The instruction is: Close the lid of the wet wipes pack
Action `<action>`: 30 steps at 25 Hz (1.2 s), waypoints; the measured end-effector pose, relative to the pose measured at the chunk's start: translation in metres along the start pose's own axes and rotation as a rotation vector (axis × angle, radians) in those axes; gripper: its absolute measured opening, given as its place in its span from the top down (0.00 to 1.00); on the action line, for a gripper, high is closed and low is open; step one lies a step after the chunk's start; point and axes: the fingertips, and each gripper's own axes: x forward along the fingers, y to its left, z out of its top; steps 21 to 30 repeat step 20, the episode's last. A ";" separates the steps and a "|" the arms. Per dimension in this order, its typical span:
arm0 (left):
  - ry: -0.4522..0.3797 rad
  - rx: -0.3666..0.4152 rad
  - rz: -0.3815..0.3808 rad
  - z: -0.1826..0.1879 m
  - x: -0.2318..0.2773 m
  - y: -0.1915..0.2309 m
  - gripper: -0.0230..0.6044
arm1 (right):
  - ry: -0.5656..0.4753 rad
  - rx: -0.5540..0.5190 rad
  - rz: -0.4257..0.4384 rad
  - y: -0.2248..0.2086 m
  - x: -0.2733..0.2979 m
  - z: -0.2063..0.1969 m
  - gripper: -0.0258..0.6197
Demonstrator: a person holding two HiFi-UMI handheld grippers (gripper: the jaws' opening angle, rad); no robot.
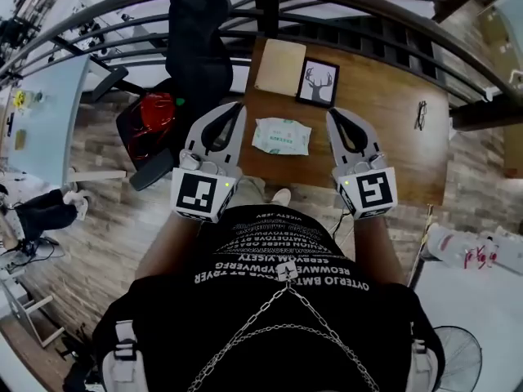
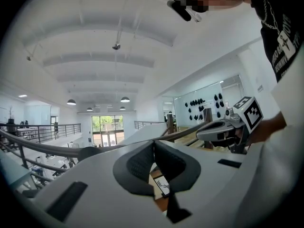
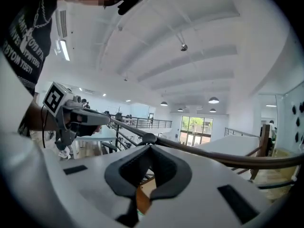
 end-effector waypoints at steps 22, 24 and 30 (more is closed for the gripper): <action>0.006 0.019 -0.059 -0.001 0.015 -0.017 0.92 | 0.030 -0.038 0.002 0.012 -0.007 -0.001 0.94; 0.006 0.019 -0.059 -0.001 0.015 -0.017 0.92 | 0.030 -0.038 0.002 0.012 -0.007 -0.001 0.94; 0.006 0.019 -0.059 -0.001 0.015 -0.017 0.92 | 0.030 -0.038 0.002 0.012 -0.007 -0.001 0.94</action>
